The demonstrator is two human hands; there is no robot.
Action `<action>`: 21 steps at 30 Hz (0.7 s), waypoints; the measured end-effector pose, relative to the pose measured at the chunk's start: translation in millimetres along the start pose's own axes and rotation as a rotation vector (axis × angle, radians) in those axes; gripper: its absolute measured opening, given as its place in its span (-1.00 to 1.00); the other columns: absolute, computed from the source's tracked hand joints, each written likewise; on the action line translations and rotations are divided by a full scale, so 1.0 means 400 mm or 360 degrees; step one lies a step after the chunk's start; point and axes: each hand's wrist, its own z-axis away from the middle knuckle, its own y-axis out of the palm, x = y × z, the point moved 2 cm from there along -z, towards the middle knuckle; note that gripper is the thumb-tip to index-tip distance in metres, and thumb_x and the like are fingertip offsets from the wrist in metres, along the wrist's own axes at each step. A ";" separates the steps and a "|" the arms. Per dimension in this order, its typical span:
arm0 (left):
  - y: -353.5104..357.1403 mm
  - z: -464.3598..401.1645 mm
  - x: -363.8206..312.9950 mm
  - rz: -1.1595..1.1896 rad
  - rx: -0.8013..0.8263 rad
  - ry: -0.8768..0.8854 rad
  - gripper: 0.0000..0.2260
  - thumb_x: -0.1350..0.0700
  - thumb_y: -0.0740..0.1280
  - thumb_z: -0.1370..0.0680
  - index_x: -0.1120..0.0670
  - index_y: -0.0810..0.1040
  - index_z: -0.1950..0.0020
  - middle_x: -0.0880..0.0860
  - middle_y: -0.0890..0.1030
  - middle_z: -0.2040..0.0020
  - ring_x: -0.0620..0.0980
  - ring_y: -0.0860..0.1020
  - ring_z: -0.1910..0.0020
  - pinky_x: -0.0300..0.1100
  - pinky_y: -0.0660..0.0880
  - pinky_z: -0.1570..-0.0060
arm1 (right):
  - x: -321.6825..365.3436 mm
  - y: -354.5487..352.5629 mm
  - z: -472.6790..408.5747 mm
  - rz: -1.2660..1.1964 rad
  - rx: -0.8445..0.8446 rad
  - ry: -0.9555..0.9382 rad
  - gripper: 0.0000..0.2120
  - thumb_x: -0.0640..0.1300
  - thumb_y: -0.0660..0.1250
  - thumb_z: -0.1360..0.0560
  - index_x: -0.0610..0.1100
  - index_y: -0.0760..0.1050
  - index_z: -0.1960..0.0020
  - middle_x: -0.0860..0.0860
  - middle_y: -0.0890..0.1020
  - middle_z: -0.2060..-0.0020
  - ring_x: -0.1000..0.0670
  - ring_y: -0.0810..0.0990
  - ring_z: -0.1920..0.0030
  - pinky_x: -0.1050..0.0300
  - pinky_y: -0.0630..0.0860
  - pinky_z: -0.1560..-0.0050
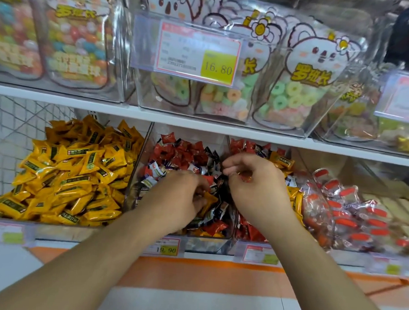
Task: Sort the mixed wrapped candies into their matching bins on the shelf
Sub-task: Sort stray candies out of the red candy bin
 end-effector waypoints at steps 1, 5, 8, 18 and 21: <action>0.019 -0.004 -0.001 -0.0073 0.0054 0.0059 -0.72 -0.02 0.41 -0.60 -0.15 0.59 -0.32 -0.08 0.57 -0.09 -0.03 0.53 -0.11 -0.06 0.56 -0.05 | 0.001 0.002 0.001 0.0000 0.0003 -0.0008 -0.74 -0.29 0.30 -0.55 0.03 0.63 -0.06 0.19 0.66 0.12 0.09 0.61 0.23 0.22 0.55 0.37; 0.051 -0.010 0.007 -0.0250 0.0184 0.0097 -0.61 -0.05 0.32 -0.65 -0.19 0.46 -0.49 -0.02 0.49 -0.23 0.05 0.35 -0.26 -0.02 0.41 -0.18 | -0.002 0.007 0.004 0.0030 0.0004 -0.0026 -0.73 -0.30 0.30 -0.54 0.04 0.63 -0.04 0.18 0.67 0.13 0.09 0.61 0.27 0.22 0.55 0.38; 0.045 -0.010 0.010 -0.0187 0.0118 0.0077 -0.70 -0.06 0.40 -0.60 -0.18 0.54 -0.33 -0.08 0.50 -0.17 0.01 0.35 -0.22 0.02 0.43 -0.19 | -0.006 0.007 0.003 0.0030 0.0002 -0.0023 -0.73 -0.30 0.30 -0.54 0.03 0.63 -0.04 0.19 0.67 0.13 0.04 0.61 0.28 0.16 0.57 0.37; -0.095 0.040 -0.002 0.0368 -0.0187 -0.0136 -0.78 0.00 0.55 -0.50 -0.17 0.52 0.01 -0.15 0.63 0.18 -0.25 0.61 0.22 -0.29 0.58 0.20 | 0.012 0.032 0.001 0.0107 0.0026 -0.0106 -0.76 -0.28 0.32 -0.55 0.03 0.63 -0.04 0.18 0.66 0.14 0.04 0.62 0.29 0.17 0.56 0.32; -0.190 0.066 0.038 0.0511 -0.0478 -0.0309 -0.81 -0.03 0.53 -0.52 -0.13 0.55 -0.03 -0.11 0.63 0.18 -0.25 0.62 0.21 -0.38 0.53 0.29 | 0.025 0.049 0.007 0.0072 0.0034 -0.0146 -0.80 -0.25 0.31 -0.60 0.01 0.63 -0.03 0.16 0.67 0.15 -0.01 0.57 0.41 0.10 0.53 0.43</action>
